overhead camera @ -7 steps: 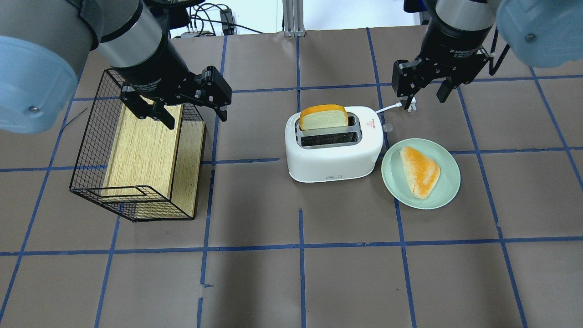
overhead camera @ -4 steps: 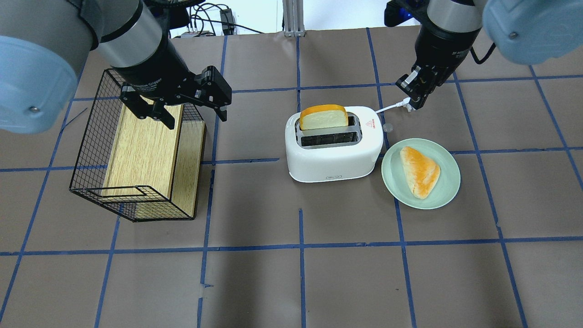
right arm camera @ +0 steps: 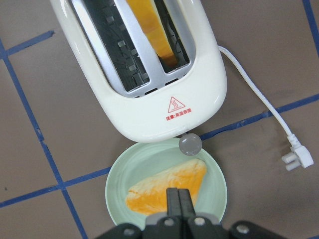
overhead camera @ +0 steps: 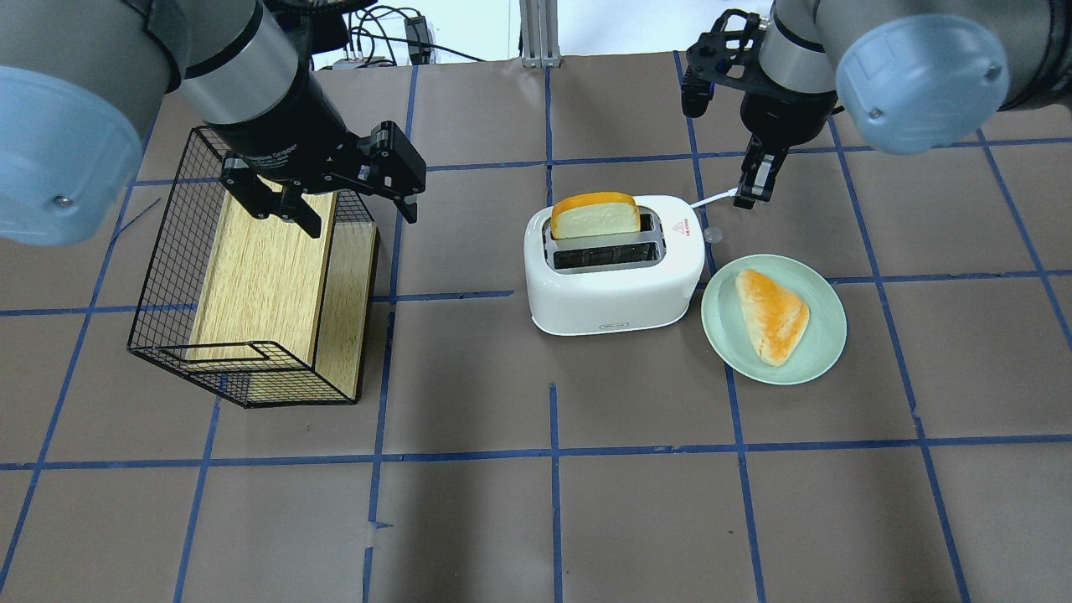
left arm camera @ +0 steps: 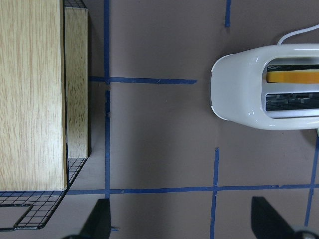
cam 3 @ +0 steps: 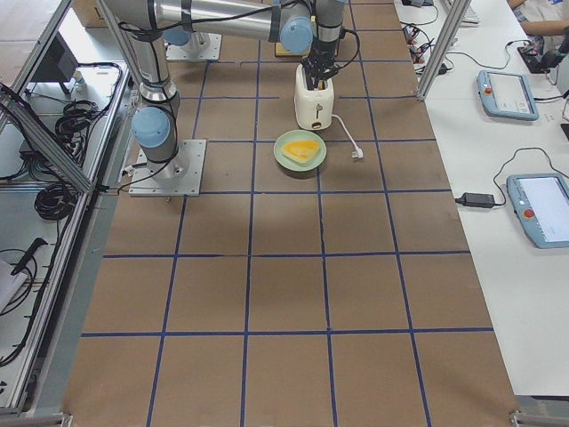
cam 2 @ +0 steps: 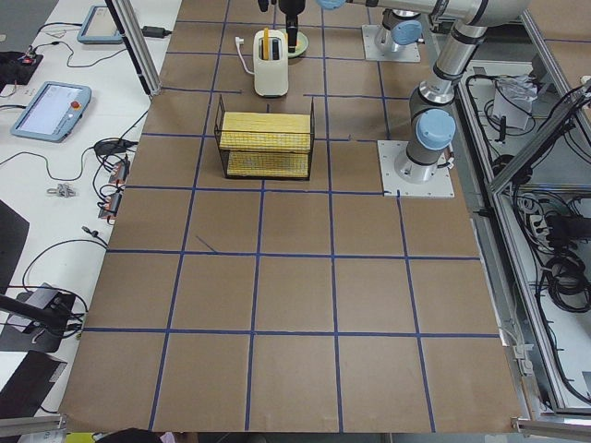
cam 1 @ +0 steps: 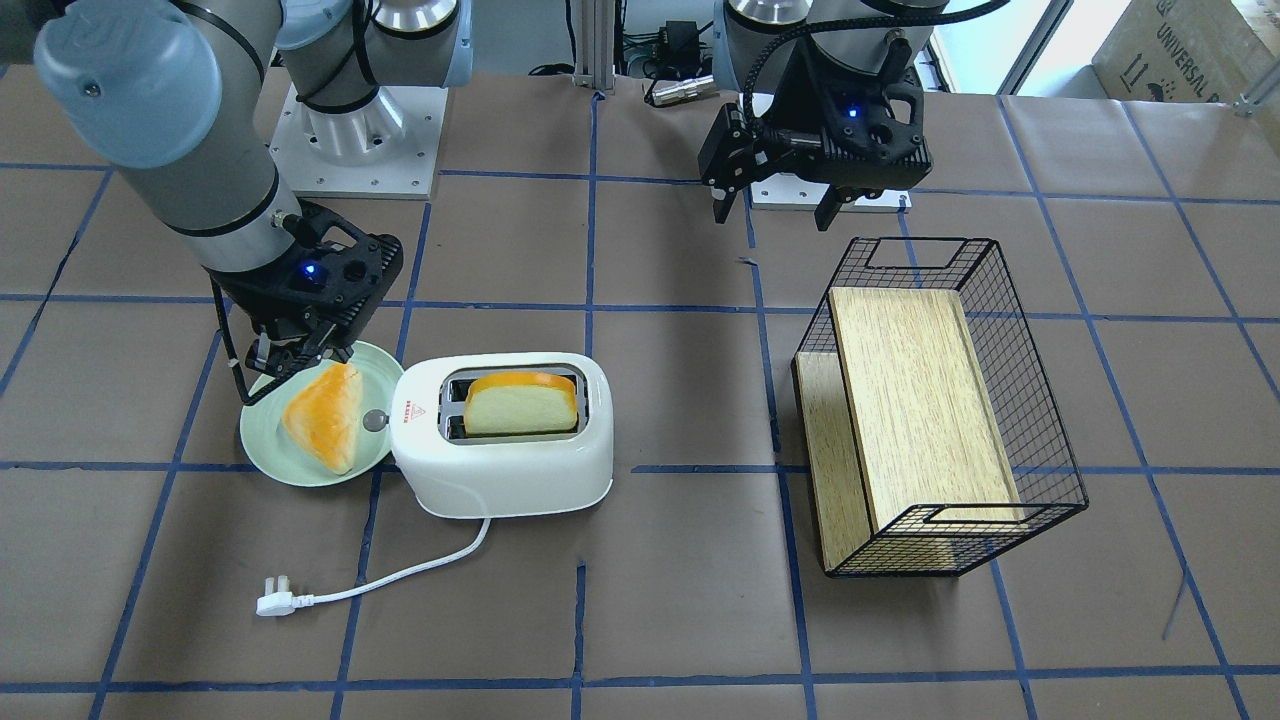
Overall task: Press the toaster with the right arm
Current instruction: 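Move the right gripper over the toaster's side lever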
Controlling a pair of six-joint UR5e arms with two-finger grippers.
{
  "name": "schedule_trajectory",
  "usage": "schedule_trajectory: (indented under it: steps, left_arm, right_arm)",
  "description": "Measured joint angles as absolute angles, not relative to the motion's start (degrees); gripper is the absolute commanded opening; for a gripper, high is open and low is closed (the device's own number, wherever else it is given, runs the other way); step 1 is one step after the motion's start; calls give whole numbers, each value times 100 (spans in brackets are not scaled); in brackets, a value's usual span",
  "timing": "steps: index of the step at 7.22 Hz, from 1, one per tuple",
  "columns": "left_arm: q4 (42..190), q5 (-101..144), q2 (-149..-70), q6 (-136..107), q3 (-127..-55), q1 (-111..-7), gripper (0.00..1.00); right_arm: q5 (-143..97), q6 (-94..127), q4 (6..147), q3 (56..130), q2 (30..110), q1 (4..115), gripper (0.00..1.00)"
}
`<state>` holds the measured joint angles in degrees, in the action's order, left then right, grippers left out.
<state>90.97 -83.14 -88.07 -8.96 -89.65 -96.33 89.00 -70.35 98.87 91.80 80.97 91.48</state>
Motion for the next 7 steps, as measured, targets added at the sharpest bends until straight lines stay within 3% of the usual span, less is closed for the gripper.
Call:
schedule_trajectory:
  steps: [3,7]
  left_arm:
    - [9097,-8315,-8806,-896,-8965,-9633,100]
    - [9097,-8315,-8807,-896,-8965,-9633,100]
  right_arm:
    - [8946,-7699,10870,9815,8098,9168,7]
    - [9041,-7888,11226,10070,7998,9192,7]
